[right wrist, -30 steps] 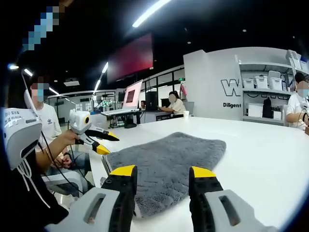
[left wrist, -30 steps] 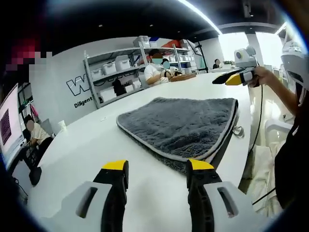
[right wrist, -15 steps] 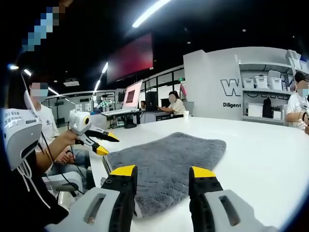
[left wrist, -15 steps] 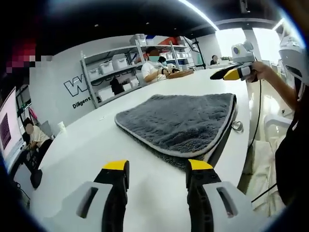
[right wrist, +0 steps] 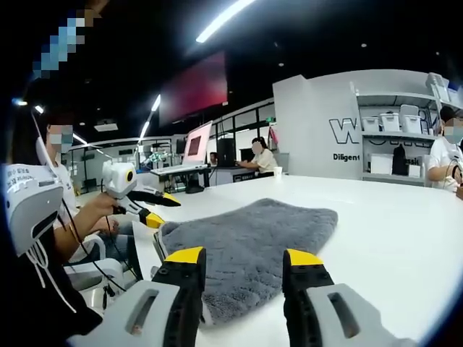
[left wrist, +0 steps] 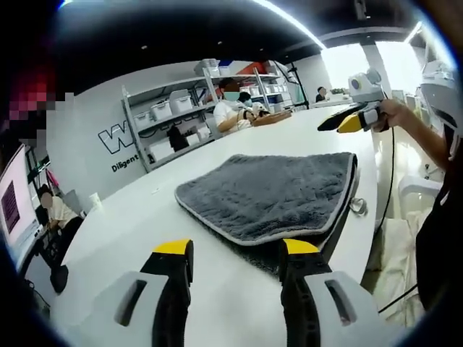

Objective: Open the folded towel by lifting each exposed corner and separating the folded layers until the towel lies flat within the target outline without major curled edges

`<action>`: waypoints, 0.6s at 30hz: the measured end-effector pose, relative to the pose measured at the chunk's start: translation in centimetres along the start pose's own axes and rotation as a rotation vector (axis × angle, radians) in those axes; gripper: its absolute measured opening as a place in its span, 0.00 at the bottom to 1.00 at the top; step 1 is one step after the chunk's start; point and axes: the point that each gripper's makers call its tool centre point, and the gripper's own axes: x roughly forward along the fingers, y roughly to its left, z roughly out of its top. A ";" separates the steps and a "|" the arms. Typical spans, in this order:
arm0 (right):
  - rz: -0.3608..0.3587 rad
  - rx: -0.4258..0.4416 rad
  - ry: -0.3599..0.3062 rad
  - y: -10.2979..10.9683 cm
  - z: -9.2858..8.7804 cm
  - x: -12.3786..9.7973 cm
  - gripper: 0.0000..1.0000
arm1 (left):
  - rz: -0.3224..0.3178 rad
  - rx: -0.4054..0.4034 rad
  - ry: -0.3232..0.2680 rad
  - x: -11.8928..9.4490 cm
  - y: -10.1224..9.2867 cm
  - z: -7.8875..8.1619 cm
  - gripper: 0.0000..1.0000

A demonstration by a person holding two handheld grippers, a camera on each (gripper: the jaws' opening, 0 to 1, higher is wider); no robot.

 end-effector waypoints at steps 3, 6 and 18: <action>-0.002 0.000 -0.001 -0.1 0.0 -0.1 0.39 | -0.011 -0.023 0.003 0.4 -0.4 -0.1 0.46; -0.002 0.003 -0.001 -0.1 -0.1 -0.2 0.39 | -0.016 -0.046 0.015 0.8 -0.7 -0.5 0.46; -0.010 0.004 0.005 -0.4 -0.4 -0.2 0.38 | -0.069 -0.210 -0.033 1.1 -2.0 -0.5 0.43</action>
